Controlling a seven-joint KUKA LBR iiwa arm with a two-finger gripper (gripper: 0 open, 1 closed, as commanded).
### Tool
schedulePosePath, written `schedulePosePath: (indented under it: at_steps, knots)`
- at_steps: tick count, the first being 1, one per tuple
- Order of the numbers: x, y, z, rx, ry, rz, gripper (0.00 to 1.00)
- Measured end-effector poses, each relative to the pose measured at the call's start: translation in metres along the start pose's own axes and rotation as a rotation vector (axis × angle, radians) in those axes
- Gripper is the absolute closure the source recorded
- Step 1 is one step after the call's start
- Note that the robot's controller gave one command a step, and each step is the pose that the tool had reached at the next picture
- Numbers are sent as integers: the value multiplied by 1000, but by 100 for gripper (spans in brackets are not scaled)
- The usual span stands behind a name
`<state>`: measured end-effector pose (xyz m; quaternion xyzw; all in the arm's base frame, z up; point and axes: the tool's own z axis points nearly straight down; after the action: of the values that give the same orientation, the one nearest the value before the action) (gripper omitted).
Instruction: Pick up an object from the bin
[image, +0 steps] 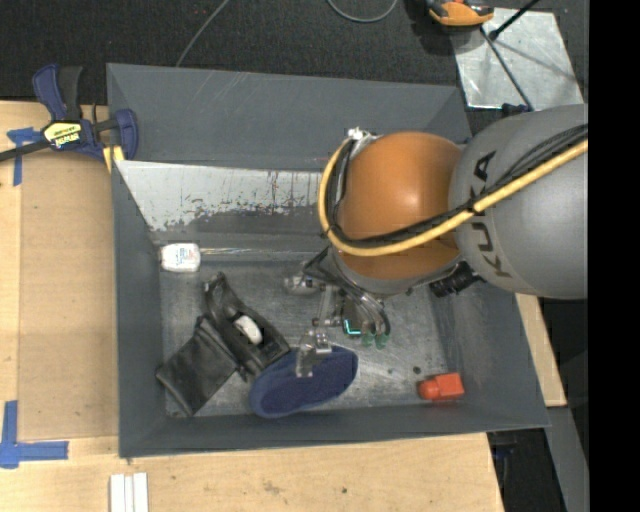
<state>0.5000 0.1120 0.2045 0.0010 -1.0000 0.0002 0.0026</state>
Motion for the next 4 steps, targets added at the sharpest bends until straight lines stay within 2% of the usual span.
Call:
schedulePosePath:
  at_steps: [1, 2, 3, 4]
  knots:
    - [10, -7, 100, 1, -13, -277, 0]
    - [13, -6, 93, 2, -10, -425, 0]
    - [15, 0, 104, 5, -5, -573, 0]
    - [9, 36, 131, 11, -6, -979, 0]
